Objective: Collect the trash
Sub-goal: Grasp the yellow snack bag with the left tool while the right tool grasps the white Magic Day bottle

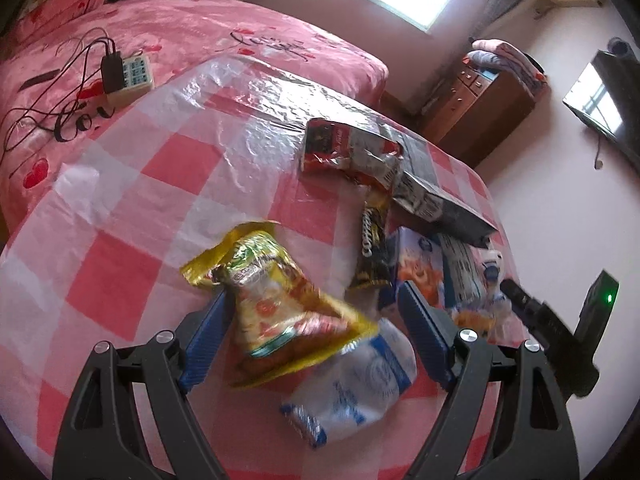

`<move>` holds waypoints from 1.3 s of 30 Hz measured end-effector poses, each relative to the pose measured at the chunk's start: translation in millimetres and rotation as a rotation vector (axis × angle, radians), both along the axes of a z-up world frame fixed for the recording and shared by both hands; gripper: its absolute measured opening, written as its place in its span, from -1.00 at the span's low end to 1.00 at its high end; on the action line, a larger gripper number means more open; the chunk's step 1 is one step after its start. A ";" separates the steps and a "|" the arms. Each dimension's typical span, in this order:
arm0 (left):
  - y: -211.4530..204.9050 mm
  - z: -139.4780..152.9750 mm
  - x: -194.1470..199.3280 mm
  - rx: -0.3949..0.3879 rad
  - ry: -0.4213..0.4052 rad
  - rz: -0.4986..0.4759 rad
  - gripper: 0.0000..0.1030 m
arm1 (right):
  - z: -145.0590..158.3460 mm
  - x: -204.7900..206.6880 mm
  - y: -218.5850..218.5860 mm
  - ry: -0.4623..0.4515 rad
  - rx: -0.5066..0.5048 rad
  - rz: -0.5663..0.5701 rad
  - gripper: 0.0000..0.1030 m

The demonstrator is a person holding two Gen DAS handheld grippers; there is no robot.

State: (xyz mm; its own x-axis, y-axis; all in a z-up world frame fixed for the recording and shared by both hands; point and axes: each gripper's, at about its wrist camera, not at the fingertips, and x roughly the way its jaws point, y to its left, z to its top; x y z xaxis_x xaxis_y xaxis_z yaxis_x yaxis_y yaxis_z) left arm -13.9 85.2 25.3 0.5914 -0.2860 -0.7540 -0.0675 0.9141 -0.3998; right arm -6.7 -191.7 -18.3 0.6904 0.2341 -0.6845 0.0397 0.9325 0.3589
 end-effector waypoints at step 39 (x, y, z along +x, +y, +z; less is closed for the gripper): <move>-12.8 -13.7 5.5 0.360 -0.039 -0.109 -0.15 | -4.0 14.3 8.6 0.033 -0.093 0.000 0.20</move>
